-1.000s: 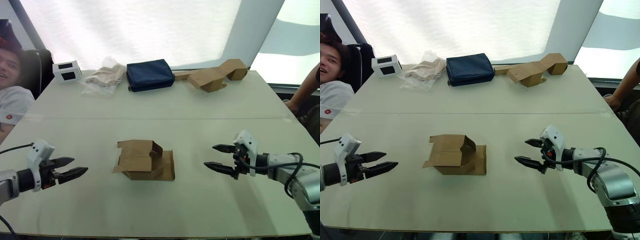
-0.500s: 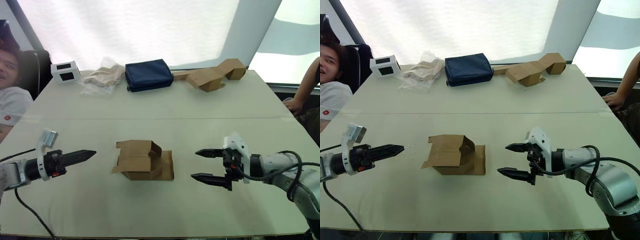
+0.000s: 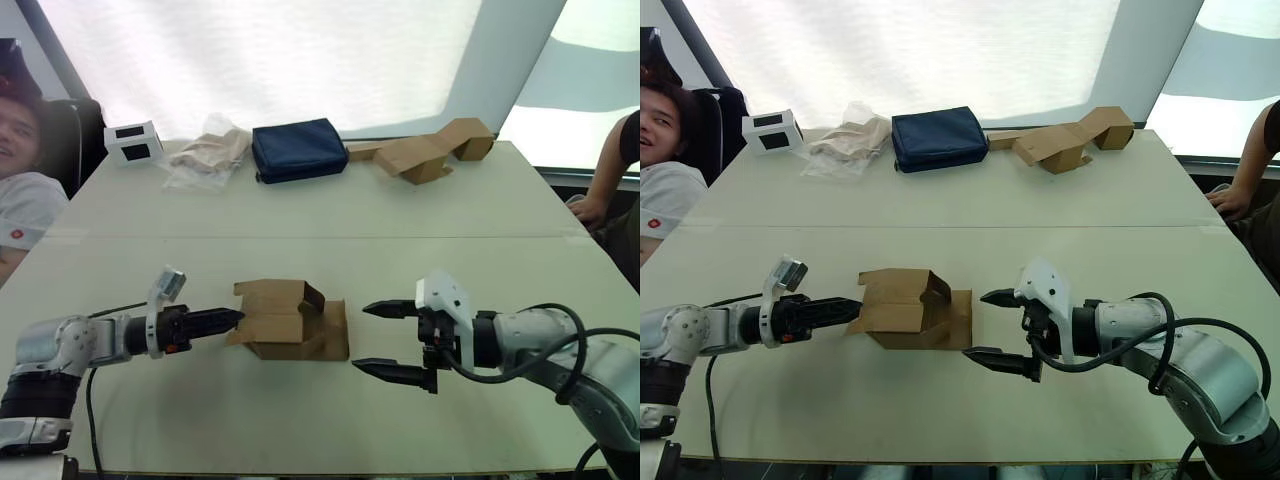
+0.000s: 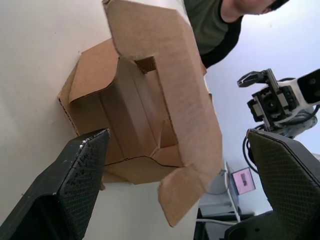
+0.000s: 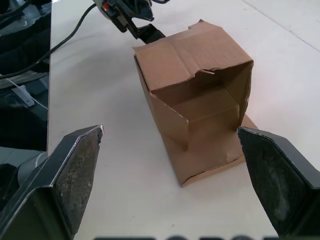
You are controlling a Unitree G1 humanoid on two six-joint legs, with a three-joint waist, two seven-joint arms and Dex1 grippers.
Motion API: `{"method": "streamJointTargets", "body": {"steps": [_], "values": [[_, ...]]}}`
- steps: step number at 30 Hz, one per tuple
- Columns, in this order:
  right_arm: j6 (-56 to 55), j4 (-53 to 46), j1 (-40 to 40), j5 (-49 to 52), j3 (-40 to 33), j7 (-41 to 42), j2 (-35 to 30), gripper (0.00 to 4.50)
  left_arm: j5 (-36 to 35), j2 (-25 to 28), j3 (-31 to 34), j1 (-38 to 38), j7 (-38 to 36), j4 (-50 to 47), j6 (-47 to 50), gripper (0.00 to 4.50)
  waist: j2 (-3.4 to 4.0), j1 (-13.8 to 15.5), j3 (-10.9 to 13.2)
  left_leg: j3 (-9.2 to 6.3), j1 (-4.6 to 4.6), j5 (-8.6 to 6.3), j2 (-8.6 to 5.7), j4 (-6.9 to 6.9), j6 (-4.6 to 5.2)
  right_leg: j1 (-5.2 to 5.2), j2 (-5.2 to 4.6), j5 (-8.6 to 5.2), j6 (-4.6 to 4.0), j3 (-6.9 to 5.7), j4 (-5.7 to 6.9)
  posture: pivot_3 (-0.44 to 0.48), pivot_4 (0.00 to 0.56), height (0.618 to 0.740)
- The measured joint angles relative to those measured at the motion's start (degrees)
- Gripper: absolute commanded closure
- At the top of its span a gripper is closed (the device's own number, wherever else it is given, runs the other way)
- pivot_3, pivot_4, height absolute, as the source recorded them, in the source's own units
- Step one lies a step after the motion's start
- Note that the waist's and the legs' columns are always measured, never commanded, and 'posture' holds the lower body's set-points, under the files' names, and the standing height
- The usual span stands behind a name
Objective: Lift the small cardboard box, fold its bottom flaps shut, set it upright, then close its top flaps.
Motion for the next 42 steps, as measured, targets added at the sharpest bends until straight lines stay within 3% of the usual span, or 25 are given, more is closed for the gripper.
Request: {"method": "streamJointTargets", "body": {"steps": [7, 12, 30, 34, 37, 42], "values": [[-0.2, -0.5, 0.4, -0.3, 0.7, -1.5, 0.1, 0.06, 5.3, -2.8, -5.1, -7.4, -6.3, 9.5, -4.8, 0.0, -0.03, 0.1, 0.0, -0.01, -0.04, -0.01, -0.04, 0.08, 0.02, 0.02, 0.06, 0.0, 0.02, -0.05, 0.0, 0.0, 0.15, 0.74], [-0.1, -1.2, 0.9, -0.2, 0.7, -2.7, 0.2, 0.06, 7.5, -3.3, -7.4, -9.9, -9.7, 11.1, -5.4, 0.0, -0.03, -0.1, 0.0, -0.01, -0.03, 0.0, -0.02, 0.1, 0.02, 0.01, 0.12, 0.0, 0.02, -0.04, 0.06, 0.0, 0.15, 0.74], [-0.3, -1.6, 3.3, -0.4, 2.3, -5.0, 0.4, 0.06, 5.9, -7.6, -7.6, -11.9, -7.9, 2.6, 1.5, 0.0, -0.03, 0.0, 0.0, -0.03, -0.02, 0.0, -0.01, 0.14, 0.02, 0.02, 0.14, 0.0, 0.03, -0.02, 0.09, 0.0, 0.15, 0.74], [-0.4, -1.6, 3.4, -0.4, 2.4, -5.6, 0.4, 0.0, 5.8, -9.9, -7.1, -13.6, -5.8, 3.2, 2.7, 1.06, -0.03, 0.1, 0.0, -0.03, -0.04, 0.0, -0.02, 0.16, 0.02, 0.03, 0.14, 0.0, 0.04, -0.03, 0.08, 0.0, 0.15, 0.74], [-0.4, -1.6, 3.5, -0.4, 2.4, -5.9, 0.5, 0.0, 5.3, -10.6, -5.8, -13.9, -4.4, 3.2, 3.5, 2.39, -0.03, 0.0, 0.0, -0.03, -0.03, 0.0, -0.01, 0.16, 0.02, 0.02, 0.15, 0.0, 0.04, -0.03, 0.08, 0.0, 0.15, 0.74], [-0.4, -1.6, 3.5, -0.4, 2.7, -6.2, 0.5, 0.0, 4.6, -11.5, -5.3, -14.0, -2.3, 2.6, 5.3, 4.06, -0.03, 0.0, 0.0, -0.04, -0.03, 0.0, -0.01, 0.17, 0.02, 0.02, 0.15, 0.0, 0.04, -0.02, 0.09, 0.0, 0.15, 0.74]]}}
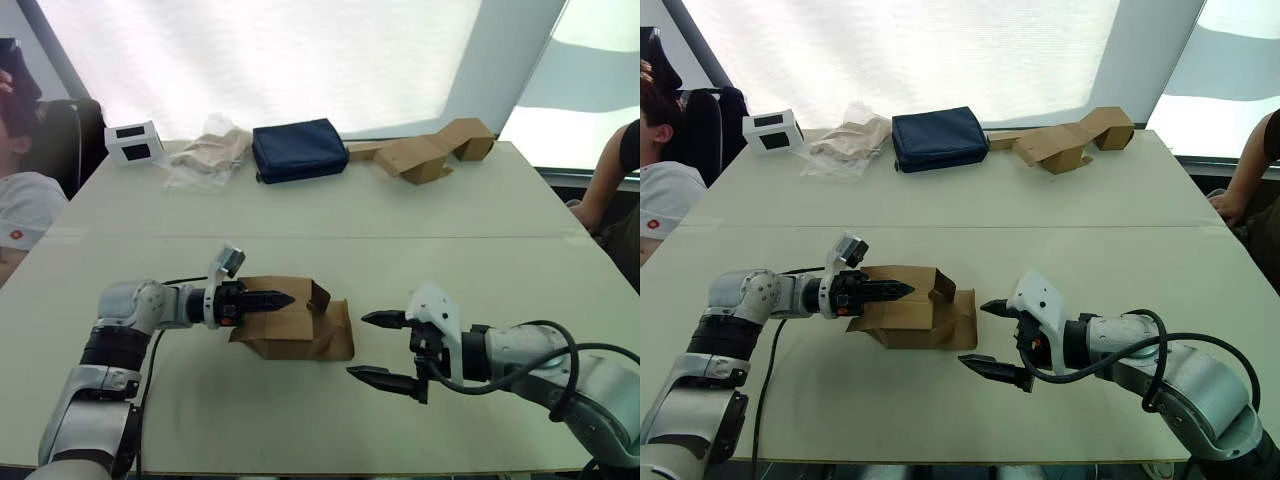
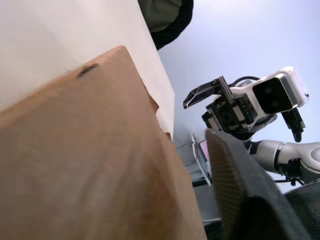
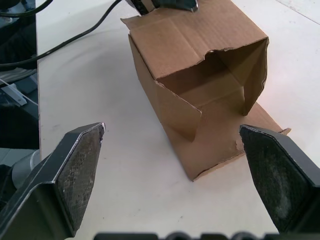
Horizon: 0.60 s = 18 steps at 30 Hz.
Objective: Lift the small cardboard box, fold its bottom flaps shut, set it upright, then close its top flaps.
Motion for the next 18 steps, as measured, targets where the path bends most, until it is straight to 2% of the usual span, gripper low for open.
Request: {"method": "streamJointTargets", "body": {"steps": [1, 10, 15, 18], "values": [[0.0, 0.0, 0.1, 0.0, 0.1, 0.0, 0.0, 0.0, -0.3, 0.0, 0.2, 0.0, 0.4, -0.4, 0.3, 4.45, 0.0, 0.0, 0.0, 0.0, 0.0, 0.0, 0.0, 0.0, 0.0, 0.0, 0.0, 0.0, 0.0, 0.0, 0.0, 0.0, 0.15, 0.74], [-0.2, 0.1, 1.0, 0.0, 0.0, 0.1, 0.5, 0.0, -2.2, -0.5, 3.5, 0.1, 3.5, -4.3, 0.1, 4.48, 0.0, 0.0, 0.0, 0.0, 0.0, 0.0, 0.0, 0.0, 0.0, 0.0, -0.01, 0.0, 0.0, 0.0, 0.0, 0.0, 0.15, 0.74], [-3.1, 5.5, -3.1, 4.6, -7.1, -5.2, 10.9, 0.0, -2.0, 0.7, 6.3, -2.5, 4.7, -6.2, -5.6, 4.48, -0.03, 0.0, 0.0, 0.01, 0.02, 0.03, 0.02, 0.02, -0.05, 0.0, -0.01, 0.01, 0.0, 0.01, 0.04, 0.0, 0.15, 0.74], [-5.2, 9.8, -7.9, 4.3, -10.0, -10.4, 15.6, 0.66, -2.0, 2.6, 6.7, -6.3, 4.5, -7.6, -8.3, 4.5, -0.02, 0.0, 0.0, 0.02, 0.01, 0.03, 0.0, 0.01, -0.05, -0.01, -0.02, 0.01, 0.0, 0.02, 0.02, 0.0, 0.15, 0.74]]}}
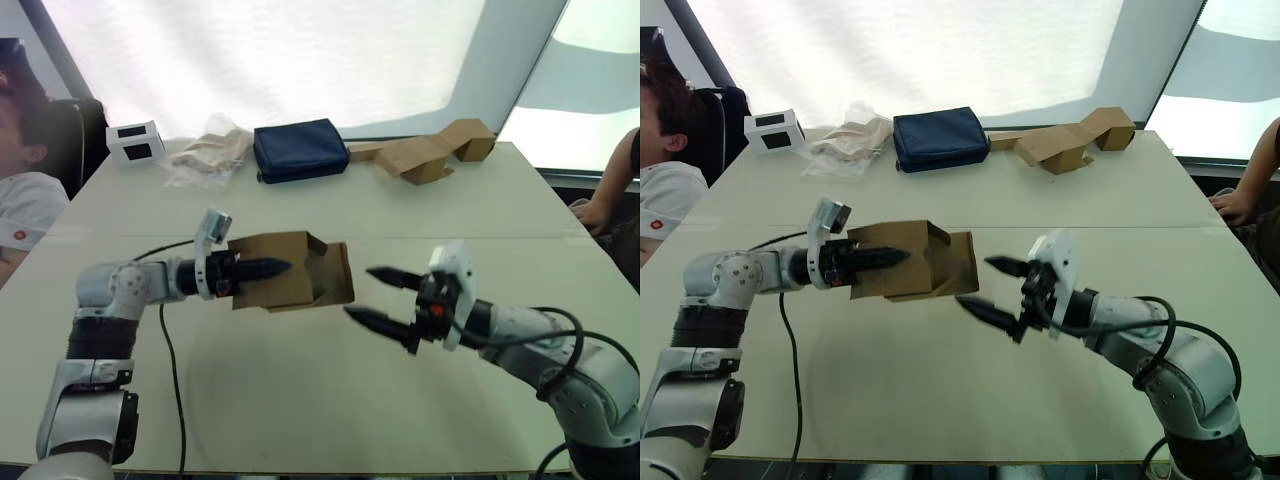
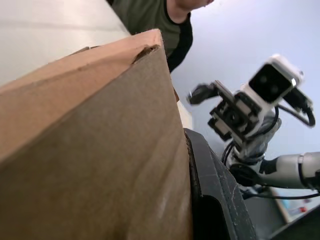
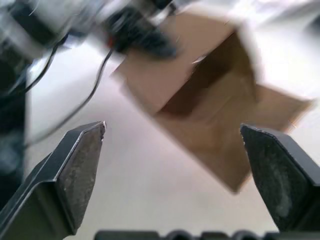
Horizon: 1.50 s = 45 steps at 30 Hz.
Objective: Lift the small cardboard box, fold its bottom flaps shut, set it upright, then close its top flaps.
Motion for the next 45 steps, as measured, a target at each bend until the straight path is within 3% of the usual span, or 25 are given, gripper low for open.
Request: {"method": "streamJointTargets", "body": {"steps": [9, 10, 20, 28, 37, 41, 45], "values": [[-7.0, 8.9, -12.8, -3.4, -0.5, -12.2, 14.1, 4.24, 2.7, 3.5, -1.2, -8.5, -3.6, -0.7, -7.9, 4.5, 0.04, -0.2, 0.0, 0.03, -0.02, 0.05, 0.01, -0.05, -0.08, -0.09, 0.07, 0.0, 0.0, 0.01, 0.08, 0.0, 0.15, 0.74], [-7.6, 8.9, -13.4, -4.3, 0.6, -12.5, 14.9, 4.48, 3.1, 3.8, -1.2, -9.3, -4.0, -0.2, -8.5, 4.5, 0.04, -0.3, 0.0, 0.03, -0.02, 0.04, 0.01, -0.05, -0.07, -0.09, 0.09, 0.0, 0.0, 0.0, 0.07, 0.0, 0.15, 0.74], [-10.8, 14.2, -17.5, -10.1, 6.1, -12.8, 18.3, 4.48, 4.4, 4.0, -3.0, -11.0, -6.4, 0.3, -10.2, 4.5, 0.05, -0.3, 0.0, 0.04, -0.03, 0.04, 0.0, -0.05, -0.06, -0.1, 0.13, 0.0, 0.0, 0.0, 0.07, 0.0, 0.15, 0.74], [-9.5, 13.9, -17.9, -9.8, 10.8, -5.7, 18.0, 4.48, 4.4, 3.8, -3.2, -10.9, -6.6, -1.6, -10.7, 4.5, 0.05, -0.5, 0.0, 0.04, -0.02, 0.04, 0.03, -0.05, -0.06, -0.1, 0.11, 0.0, 0.0, 0.0, 0.08, 0.0, 0.15, 0.74], [-10.3, 15.2, -19.0, -10.2, 11.6, -3.2, 18.7, 4.48, 4.4, 4.1, -4.6, -9.3, -8.7, -4.8, -11.1, 4.5, 0.05, -0.4, 0.0, 0.03, -0.02, 0.04, 0.03, -0.04, -0.06, -0.1, 0.11, 0.0, 0.0, 0.0, 0.08, 0.0, 0.15, 0.74], [-10.8, 15.2, -19.0, -11.1, 11.6, -1.4, 17.5, 4.48, 4.8, 4.0, -4.6, -9.3, -8.1, -4.7, -12.3, 4.5, 0.05, -0.4, 0.0, 0.03, -0.02, 0.04, 0.02, -0.04, -0.06, -0.1, 0.1, 0.0, 0.0, 0.0, 0.07, 0.0, 0.15, 0.74], [-10.3, 11.6, -15.8, -11.2, 11.7, 3.0, 10.3, 4.48, 5.5, 4.3, -4.7, -9.1, -8.1, -3.9, -12.8, 4.5, 0.05, -0.1, 0.0, 0.01, -0.05, 0.02, -0.01, -0.04, -0.03, -0.08, 0.11, 0.0, 0.0, -0.01, 0.03, 0.0, 0.15, 0.74]]}}
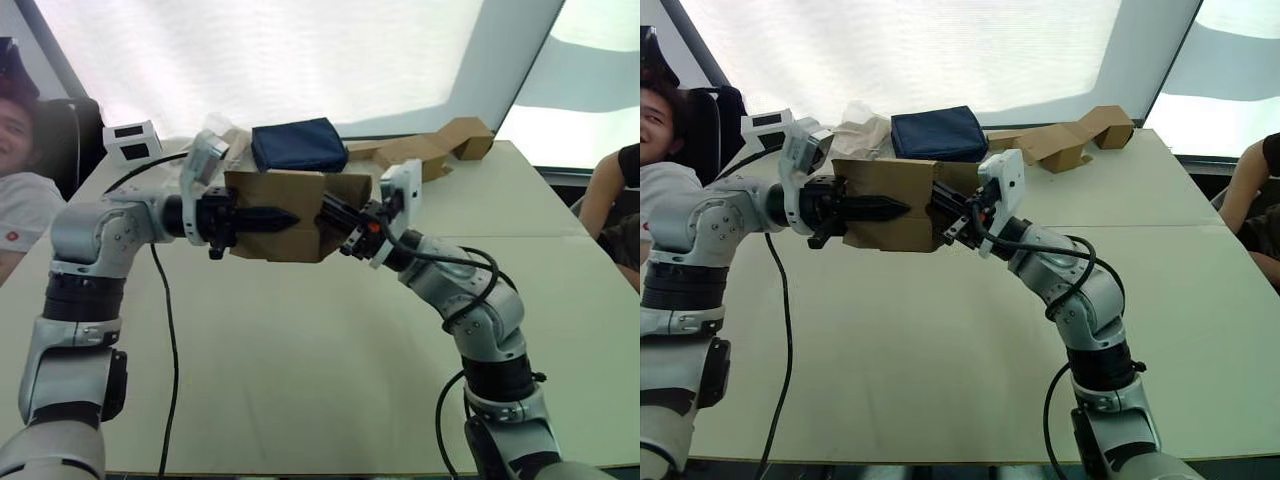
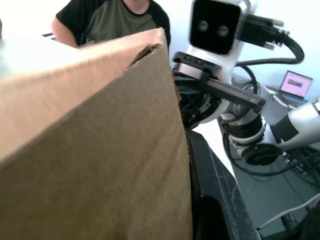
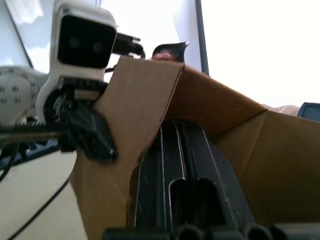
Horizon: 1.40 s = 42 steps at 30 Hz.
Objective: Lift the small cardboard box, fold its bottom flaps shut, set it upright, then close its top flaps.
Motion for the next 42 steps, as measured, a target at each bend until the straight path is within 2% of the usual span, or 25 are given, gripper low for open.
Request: {"method": "streamJointTargets", "body": {"steps": [4, 9, 14, 18, 24, 31, 39, 42], "values": [[1.8, -3.2, 2.3, 1.8, -3.0, 2.0, -4.9, 4.48, 0.7, 0.2, -0.2, 0.0, -0.2, 0.7, -0.3, 4.5, 0.0, -0.1, 0.0, 0.02, 0.01, 0.0, 0.01, 0.02, 0.0, 0.0, 0.0, 0.0, 0.0, 0.0, 0.01, 0.0, 0.15, 0.74], [6.2, -8.2, 7.1, 8.9, -10.2, 3.9, -11.4, 4.48, 1.1, 0.5, -0.3, 0.0, -0.8, 0.9, -0.5, 4.5, -0.02, -0.1, 0.0, -0.01, 0.01, -0.01, 0.06, 0.0, 0.02, 0.01, 0.01, 0.0, 0.0, 0.01, -0.02, 0.0, 0.15, 0.74], [10.0, -11.7, 14.4, 10.2, -8.3, 4.6, -15.3, 4.48, 1.1, 0.5, -0.3, 0.0, -0.6, 0.8, -0.5, 4.5, -0.02, -0.2, 0.0, 0.0, 0.02, -0.01, 0.06, 0.02, 0.02, 0.02, 0.02, 0.0, 0.0, 0.04, 0.01, 0.0, 0.15, 0.74], [8.8, -11.4, 14.5, 6.5, -4.3, 4.4, -14.9, 4.48, 0.4, 0.0, -0.2, 0.0, 0.0, -0.3, 0.0, 4.5, -0.02, -0.2, 0.0, 0.01, 0.02, -0.01, 0.07, 0.02, 0.02, 0.01, 0.07, 0.0, 0.0, 0.03, 0.01, 0.0, 0.15, 0.74], [3.8, -5.7, 11.0, 1.2, -1.5, 1.3, -7.5, 4.48, -1.8, -0.6, 0.0, -0.1, 1.7, -2.8, 1.3, 4.5, -0.02, -0.1, 0.0, 0.0, 0.02, 0.0, 0.06, 0.03, 0.01, 0.01, 0.06, 0.0, 0.0, 0.03, 0.01, 0.0, 0.15, 0.74], [2.6, -4.3, 7.7, 1.2, -0.9, 1.0, -2.6, 4.48, -3.3, -0.5, 0.2, 0.5, 2.4, -4.3, 2.4, 4.5, -0.02, -0.1, 0.0, 0.0, 0.01, 0.0, 0.06, 0.03, 0.0, 0.01, 0.03, 0.0, 0.0, 0.03, 0.01, 0.0, 0.15, 0.74], [2.7, -4.3, 6.9, 1.8, 0.2, 2.3, -1.5, 4.48, -3.3, -0.5, 0.2, 0.6, 2.9, -4.1, 2.3, 4.5, -0.02, -0.1, 0.0, 0.0, 0.01, 0.0, 0.06, 0.03, 0.0, 0.01, 0.03, 0.0, 0.0, 0.02, 0.01, 0.0, 0.15, 0.74], [3.4, -4.3, 6.9, 3.2, -1.6, 3.5, -4.0, 4.48, -3.3, -0.5, 0.2, 0.6, 3.0, -4.1, 2.3, 4.5, -0.01, 0.0, 0.0, 0.01, 0.01, 0.0, 0.02, 0.03, 0.01, 0.01, 0.03, 0.0, 0.0, 0.01, 0.01, 0.0, 0.15, 0.74]]}}
